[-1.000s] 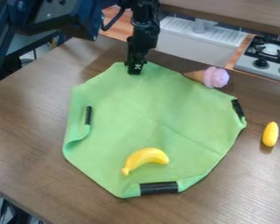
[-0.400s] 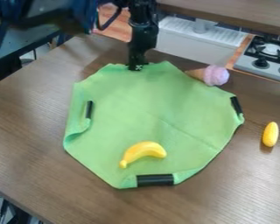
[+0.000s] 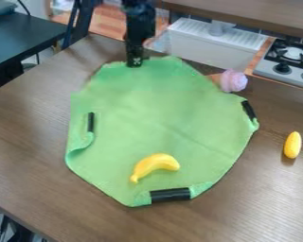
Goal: Fold the cloth from top left to bottom right
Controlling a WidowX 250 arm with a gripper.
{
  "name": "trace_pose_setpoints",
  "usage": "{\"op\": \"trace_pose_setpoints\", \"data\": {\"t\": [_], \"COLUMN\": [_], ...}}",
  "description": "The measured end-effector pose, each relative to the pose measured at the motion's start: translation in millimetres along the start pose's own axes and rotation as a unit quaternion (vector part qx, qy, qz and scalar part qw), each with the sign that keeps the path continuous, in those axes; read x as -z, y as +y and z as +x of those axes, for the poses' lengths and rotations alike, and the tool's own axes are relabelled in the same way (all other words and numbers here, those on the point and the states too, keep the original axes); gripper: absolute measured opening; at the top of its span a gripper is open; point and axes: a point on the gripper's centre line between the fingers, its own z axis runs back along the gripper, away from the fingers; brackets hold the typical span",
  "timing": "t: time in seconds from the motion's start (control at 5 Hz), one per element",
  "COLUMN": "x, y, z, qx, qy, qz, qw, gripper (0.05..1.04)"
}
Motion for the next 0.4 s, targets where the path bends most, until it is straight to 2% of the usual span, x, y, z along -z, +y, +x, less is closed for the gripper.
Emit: {"op": "trace_pose_setpoints", "data": {"t": [0.2, 0.4], "x": [-17.6, -25.3], "y": [-29.4, -61.1], "z": [9.1, 28.7], "qx": [0.035, 0.074], "qy": [-0.019, -0.018], "qz": [0.0, -0.005], "qw": [0.9992, 0.9971], "gripper": [0.055, 0.055]}}
